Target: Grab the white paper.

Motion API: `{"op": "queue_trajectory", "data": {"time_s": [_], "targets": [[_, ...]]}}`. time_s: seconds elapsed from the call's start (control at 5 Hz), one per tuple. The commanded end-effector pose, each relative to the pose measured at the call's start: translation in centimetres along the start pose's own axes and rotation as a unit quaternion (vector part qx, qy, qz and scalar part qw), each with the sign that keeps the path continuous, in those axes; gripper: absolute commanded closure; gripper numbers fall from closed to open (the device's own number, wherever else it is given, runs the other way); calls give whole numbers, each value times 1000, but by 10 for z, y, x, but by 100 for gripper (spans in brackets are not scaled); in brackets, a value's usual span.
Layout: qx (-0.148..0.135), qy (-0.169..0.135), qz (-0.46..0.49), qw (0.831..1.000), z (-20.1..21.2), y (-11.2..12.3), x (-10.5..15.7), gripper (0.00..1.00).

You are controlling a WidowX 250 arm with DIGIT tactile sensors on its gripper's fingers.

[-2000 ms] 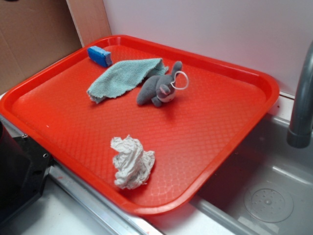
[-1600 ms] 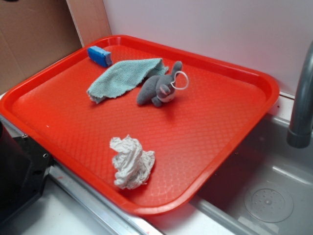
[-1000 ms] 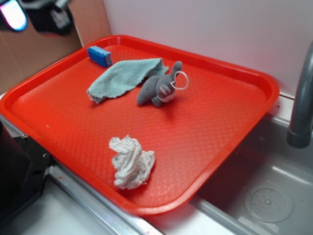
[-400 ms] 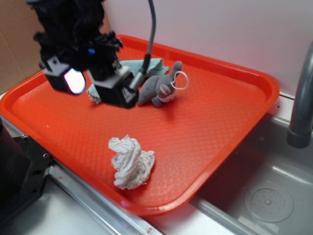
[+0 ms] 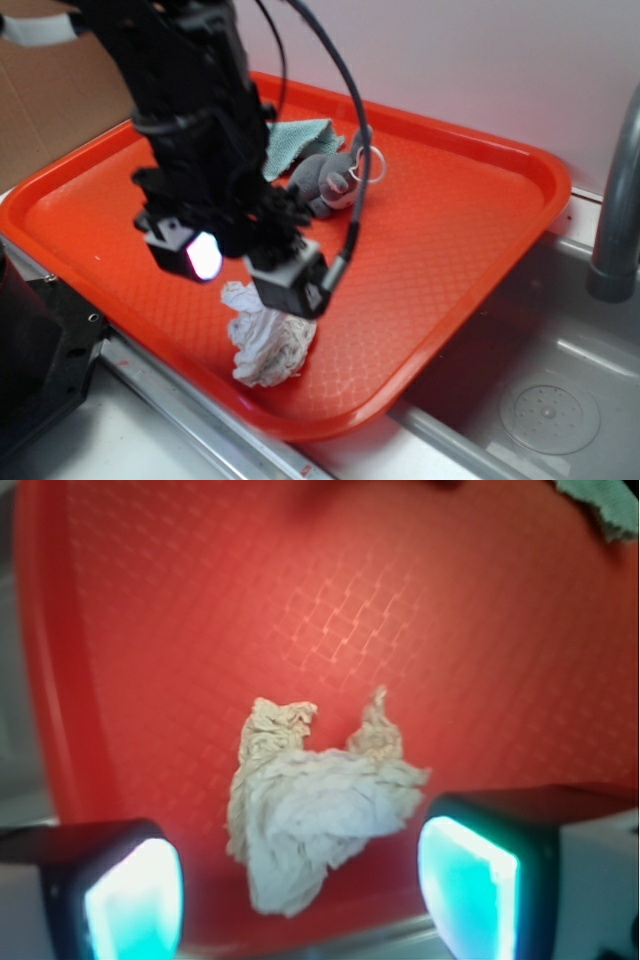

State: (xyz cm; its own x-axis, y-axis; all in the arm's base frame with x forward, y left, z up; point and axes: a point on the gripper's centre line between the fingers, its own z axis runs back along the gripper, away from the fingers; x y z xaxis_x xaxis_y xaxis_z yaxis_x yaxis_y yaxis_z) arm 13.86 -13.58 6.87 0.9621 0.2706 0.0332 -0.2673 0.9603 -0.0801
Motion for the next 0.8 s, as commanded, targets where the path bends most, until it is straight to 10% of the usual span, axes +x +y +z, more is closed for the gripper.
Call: {"op": "queue_trajectory", "data": {"time_s": [0.0,0.4,0.6], "targets": [[-27,33,-45,998,-44,-14,2,0],[-10,17,-20,1000,-50,-9,3,100],[-5,8,-30,1000,-35,-4,8,100]]}}
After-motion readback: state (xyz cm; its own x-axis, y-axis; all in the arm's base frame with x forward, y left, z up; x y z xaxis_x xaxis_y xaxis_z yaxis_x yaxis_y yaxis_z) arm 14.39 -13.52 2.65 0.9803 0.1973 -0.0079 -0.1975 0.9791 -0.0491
